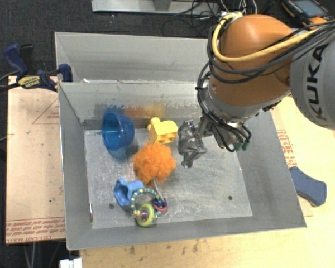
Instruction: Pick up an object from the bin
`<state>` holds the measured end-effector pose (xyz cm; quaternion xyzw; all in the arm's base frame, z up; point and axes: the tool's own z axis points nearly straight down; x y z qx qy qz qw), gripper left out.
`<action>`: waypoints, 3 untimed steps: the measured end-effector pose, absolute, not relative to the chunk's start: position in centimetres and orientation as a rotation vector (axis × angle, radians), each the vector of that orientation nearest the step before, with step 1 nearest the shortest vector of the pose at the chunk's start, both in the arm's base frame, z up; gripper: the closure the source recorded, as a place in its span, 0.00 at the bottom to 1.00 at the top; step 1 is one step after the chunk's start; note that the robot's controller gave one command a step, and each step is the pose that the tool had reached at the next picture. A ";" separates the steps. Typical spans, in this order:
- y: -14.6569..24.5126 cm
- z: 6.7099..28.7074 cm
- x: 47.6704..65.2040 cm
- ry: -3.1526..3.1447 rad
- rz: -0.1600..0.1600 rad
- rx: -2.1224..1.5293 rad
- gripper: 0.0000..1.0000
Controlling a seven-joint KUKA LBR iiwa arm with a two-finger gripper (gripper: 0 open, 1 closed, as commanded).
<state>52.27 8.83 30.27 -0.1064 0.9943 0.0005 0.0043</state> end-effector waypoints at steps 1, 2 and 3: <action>8.8 30.1 52.2 3.120 0.001 -0.335 1.00; 7.8 28.4 51.6 3.101 0.003 -0.433 1.00; 9.3 20.0 49.2 3.016 0.003 -0.878 0.00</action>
Offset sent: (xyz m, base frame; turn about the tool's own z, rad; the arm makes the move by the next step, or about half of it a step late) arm -0.0368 -0.0663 -0.0963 -0.2975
